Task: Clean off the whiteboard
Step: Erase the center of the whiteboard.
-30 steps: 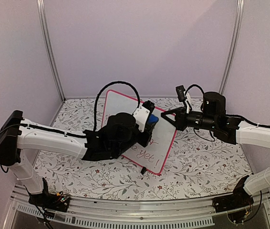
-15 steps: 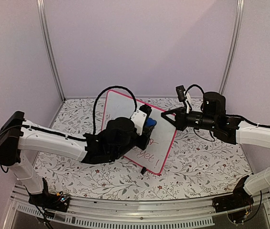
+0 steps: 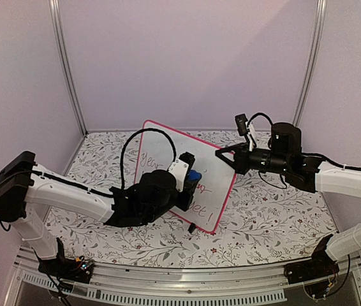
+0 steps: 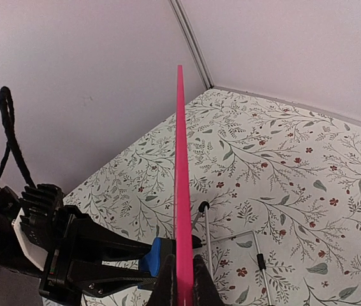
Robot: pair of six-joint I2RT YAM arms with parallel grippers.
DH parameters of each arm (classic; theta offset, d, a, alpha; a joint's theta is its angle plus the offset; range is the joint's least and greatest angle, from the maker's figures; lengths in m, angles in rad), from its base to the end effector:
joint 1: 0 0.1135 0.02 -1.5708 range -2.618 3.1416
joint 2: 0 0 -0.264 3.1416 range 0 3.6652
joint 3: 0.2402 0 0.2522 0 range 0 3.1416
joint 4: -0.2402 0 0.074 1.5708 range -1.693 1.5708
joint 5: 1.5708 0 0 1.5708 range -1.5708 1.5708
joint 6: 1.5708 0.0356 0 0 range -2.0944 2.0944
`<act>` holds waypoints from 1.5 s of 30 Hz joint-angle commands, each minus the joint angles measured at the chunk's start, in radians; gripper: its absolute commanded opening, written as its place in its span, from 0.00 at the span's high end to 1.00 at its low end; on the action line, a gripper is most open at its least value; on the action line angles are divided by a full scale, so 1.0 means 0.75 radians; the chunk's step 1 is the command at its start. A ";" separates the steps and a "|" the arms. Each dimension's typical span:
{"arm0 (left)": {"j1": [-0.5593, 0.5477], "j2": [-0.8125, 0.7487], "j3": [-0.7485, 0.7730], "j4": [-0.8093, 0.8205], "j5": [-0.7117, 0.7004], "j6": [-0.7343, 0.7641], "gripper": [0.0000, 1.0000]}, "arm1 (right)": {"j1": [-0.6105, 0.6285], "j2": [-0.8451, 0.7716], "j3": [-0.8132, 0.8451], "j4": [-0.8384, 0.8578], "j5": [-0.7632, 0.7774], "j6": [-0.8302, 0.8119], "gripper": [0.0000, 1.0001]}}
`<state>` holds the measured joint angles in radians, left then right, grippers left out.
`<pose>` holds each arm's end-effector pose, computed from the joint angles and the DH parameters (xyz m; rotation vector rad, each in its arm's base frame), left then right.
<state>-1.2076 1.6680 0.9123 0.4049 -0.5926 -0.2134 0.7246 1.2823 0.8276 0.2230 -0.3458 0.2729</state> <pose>0.1473 -0.3316 0.2163 0.5321 1.8035 -0.4127 0.2136 0.2052 0.2882 -0.6781 1.7843 1.0059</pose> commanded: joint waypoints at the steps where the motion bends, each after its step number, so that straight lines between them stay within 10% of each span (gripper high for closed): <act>1: -0.001 0.008 -0.046 -0.100 -0.010 -0.024 0.84 | 0.054 0.051 -0.031 -0.187 -0.147 -0.069 1.00; 45: -0.006 -0.007 0.226 0.016 -0.126 0.206 0.84 | 0.054 0.039 -0.032 -0.193 -0.140 -0.071 1.00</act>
<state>-1.2434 1.7149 1.0645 0.3607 -0.6590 -0.0731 0.7235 1.2842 0.8295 0.2218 -0.3466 0.2726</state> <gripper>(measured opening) 0.193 0.038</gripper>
